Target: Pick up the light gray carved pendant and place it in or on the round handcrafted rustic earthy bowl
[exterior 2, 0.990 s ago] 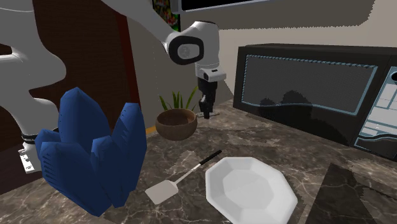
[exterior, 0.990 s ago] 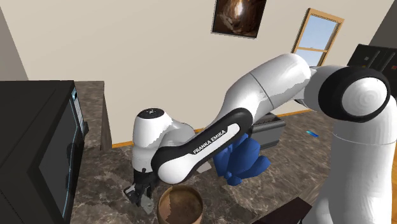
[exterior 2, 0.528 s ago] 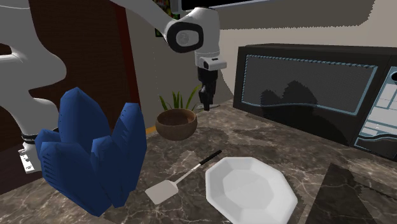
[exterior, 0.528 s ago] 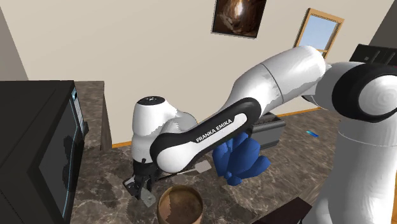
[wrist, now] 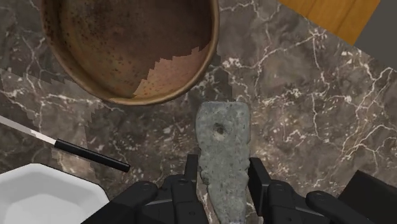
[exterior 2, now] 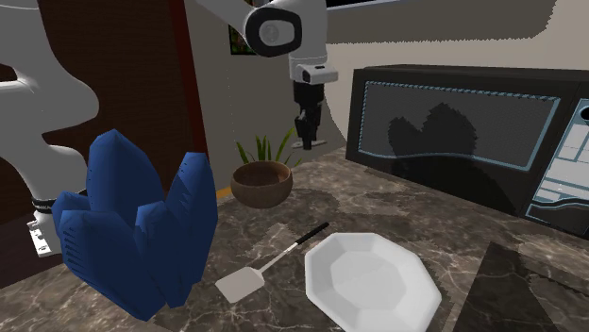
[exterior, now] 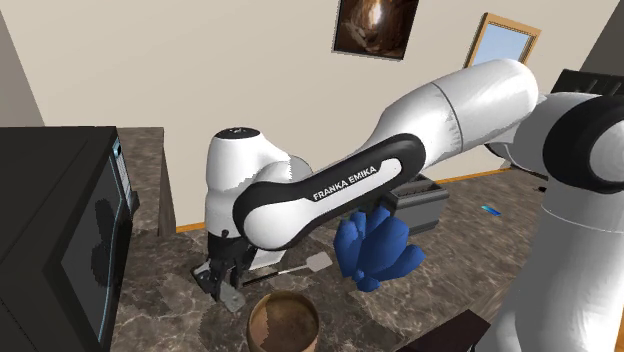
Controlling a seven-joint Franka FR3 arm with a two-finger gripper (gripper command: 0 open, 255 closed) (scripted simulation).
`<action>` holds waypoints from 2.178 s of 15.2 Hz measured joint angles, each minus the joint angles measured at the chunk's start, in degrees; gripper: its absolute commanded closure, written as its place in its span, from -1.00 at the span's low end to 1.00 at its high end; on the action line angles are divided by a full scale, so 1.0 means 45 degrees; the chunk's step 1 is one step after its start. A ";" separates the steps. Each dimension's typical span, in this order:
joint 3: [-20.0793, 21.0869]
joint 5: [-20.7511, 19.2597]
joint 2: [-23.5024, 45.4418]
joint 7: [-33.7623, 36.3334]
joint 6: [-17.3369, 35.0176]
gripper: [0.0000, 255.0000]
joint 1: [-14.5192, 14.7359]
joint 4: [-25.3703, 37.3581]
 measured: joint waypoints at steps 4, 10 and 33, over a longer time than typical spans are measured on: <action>0.0171 0.0903 -0.1356 -0.0672 -0.0040 1.00 -0.0440 -0.1132; -0.0005 0.3356 -0.4838 -0.2598 0.0154 1.00 -0.0756 -0.4404; 0.0169 0.3501 -0.4198 -0.2894 0.3139 1.00 -0.0733 -0.6824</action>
